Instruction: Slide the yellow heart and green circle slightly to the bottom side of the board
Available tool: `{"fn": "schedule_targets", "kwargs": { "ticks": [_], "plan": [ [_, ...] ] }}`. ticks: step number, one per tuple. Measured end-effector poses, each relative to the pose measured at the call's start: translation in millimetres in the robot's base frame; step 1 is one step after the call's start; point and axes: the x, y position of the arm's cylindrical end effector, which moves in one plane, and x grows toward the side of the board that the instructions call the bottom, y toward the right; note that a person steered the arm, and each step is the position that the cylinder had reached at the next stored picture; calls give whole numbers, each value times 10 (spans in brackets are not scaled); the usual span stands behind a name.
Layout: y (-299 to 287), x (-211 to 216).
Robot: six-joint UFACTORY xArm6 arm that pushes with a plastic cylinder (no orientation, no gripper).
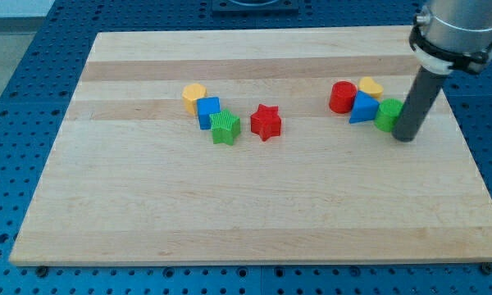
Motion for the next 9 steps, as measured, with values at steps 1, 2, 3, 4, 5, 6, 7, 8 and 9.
{"fn": "schedule_targets", "kwargs": {
  "ticks": [1, 2, 3, 4, 5, 6, 7, 8, 9],
  "plan": [
    [-125, -109],
    [-146, 109],
    [-781, 137],
    [-1514, -239],
    [-1792, -720],
    [-1609, -1009],
    [-1094, -1067],
    [-516, -1066],
    [-92, -1066]
  ]
}}
